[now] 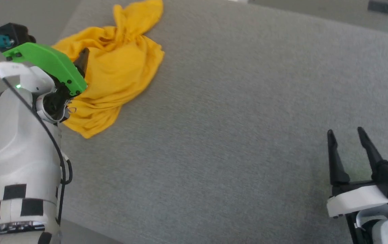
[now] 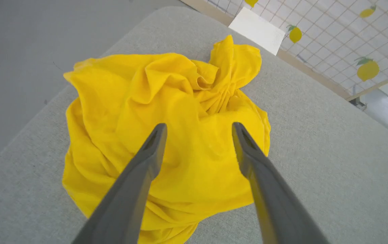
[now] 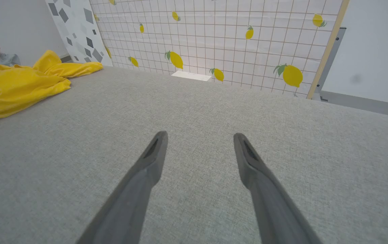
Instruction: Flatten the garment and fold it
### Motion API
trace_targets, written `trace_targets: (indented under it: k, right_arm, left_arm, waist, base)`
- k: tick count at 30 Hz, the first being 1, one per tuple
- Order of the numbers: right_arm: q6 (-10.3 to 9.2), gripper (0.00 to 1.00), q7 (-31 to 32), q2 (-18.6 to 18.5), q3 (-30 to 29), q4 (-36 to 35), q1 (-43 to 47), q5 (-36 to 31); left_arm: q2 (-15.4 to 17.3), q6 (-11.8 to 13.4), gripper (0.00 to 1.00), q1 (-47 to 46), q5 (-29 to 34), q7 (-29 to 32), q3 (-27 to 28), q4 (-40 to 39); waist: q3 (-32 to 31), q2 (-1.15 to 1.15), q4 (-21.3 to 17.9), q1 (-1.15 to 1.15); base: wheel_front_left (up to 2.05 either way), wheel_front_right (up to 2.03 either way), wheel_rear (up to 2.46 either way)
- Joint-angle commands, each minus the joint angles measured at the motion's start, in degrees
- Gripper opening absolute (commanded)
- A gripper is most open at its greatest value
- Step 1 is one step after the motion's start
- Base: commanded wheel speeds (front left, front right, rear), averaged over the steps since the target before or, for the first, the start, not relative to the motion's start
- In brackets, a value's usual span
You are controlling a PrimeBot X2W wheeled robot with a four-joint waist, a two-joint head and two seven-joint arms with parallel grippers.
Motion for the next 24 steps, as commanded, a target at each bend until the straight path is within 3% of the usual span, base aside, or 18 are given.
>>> trace_targets:
  k: [1, 5, 12, 17, 18, 24]
  right_arm:
    - [-0.09, 1.00, 0.2, 0.0, -0.3, -0.8, -0.8, -0.5]
    - [-0.09, 1.00, 0.4, 0.0, -1.1, -2.4, -1.0, -0.5]
    - [-0.09, 1.00, 0.6, 0.0, -1.4, -3.5, -1.7, -0.6]
    - [-0.09, 1.00, 0.9, 0.0, -1.0, -3.8, -2.1, -1.0]
    - [-0.09, 1.00, 1.0, 0.0, -0.8, -3.9, -2.2, -1.0]
    - [-0.09, 1.00, 1.1, 0.0, -0.3, -3.0, -2.0, -0.9]
  left_arm:
    - [0.1, 0.6, 1.00, -1.1, 0.3, 1.7, -0.6, 1.0]
    - [-0.3, 1.7, 1.00, -2.5, 1.9, 6.8, -3.3, 4.3]
    - [-4.5, 3.3, 1.00, -1.4, 1.2, 14.4, -5.7, 10.4]
    - [-6.2, 2.9, 1.00, -0.2, 0.2, 14.0, -5.9, 11.3]
    - [-6.3, 2.6, 0.00, -0.1, -0.2, 12.7, -5.5, 11.0]
    - [-5.5, 1.9, 0.00, -1.4, -1.8, 1.6, -2.5, 8.3]
  waist:
    - [8.4, 0.00, -6.8, -0.01]
    - [10.7, 0.00, -7.6, -0.01]
    - [11.9, 0.00, -7.0, -0.01]
    - [11.7, 0.00, -6.0, -0.01]
    - [11.5, 0.00, -5.8, -0.01]
    - [9.0, 0.00, -4.1, -0.01]
  base:
    - [0.00, 0.00, 0.00]
    - [0.00, 0.00, 0.00]
    - [0.00, 0.00, 0.00]
    - [0.00, 0.00, 0.00]
    - [0.00, 0.00, 0.00]
    - [0.00, 0.00, 0.00]
